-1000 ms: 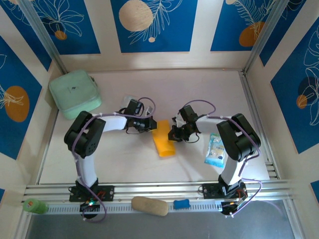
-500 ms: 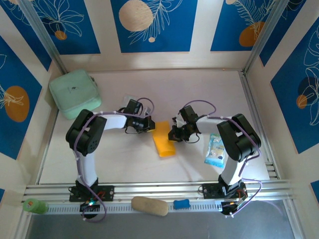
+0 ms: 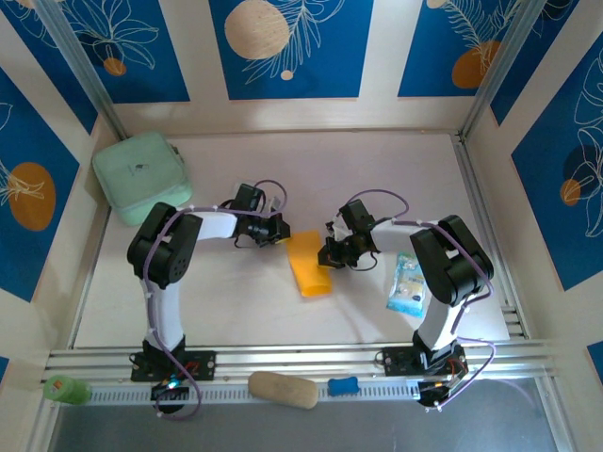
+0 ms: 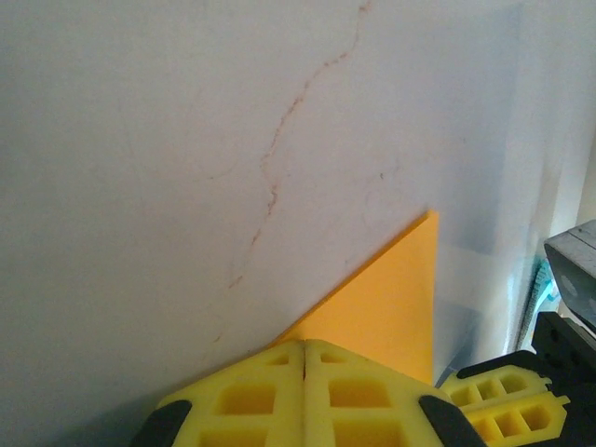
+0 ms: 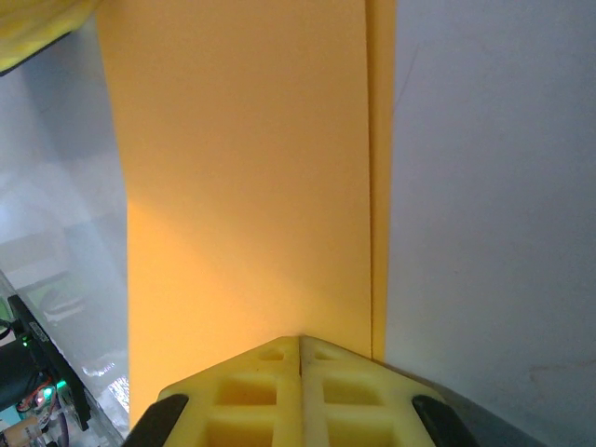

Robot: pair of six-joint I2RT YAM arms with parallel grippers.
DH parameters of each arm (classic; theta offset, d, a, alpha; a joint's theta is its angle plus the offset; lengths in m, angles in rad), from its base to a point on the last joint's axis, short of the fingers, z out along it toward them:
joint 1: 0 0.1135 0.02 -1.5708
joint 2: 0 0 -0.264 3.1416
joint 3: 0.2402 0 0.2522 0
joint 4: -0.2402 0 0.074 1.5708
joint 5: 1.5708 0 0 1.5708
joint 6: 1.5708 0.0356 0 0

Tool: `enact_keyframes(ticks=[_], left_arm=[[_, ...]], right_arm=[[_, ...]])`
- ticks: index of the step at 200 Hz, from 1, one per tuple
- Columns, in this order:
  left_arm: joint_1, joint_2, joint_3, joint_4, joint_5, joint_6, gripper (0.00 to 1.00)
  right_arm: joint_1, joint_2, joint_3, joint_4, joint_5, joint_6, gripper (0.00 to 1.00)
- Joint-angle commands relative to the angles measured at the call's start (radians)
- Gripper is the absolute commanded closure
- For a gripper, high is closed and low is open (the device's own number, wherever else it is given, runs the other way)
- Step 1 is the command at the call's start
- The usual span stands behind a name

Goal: Fold a paper plane with a square sheet of paper (pick it up from the middle)
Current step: First fold the square sheet of paper in half at the center of the table.

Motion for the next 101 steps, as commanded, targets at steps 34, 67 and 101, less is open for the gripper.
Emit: enact_keyframes(ticks=[34, 67, 101], left_arm=[[0.048, 0.018, 0.033, -0.125, -0.196, -0.034, 0.97], [0.070, 0.021, 0.072, -0.114, -0.202, -0.085, 0.97], [0.071, -0.028, 0.081, -0.141, -0.238, -0.081, 0.97]], right_arm=[[-0.004, 0.033, -0.048, -0.071, 0.092, 0.010, 1.00], [0.001, 0.036, -0.056, -0.060, 0.088, 0.013, 1.00], [0.004, 0.032, -0.062, -0.055, 0.089, 0.018, 1.00]])
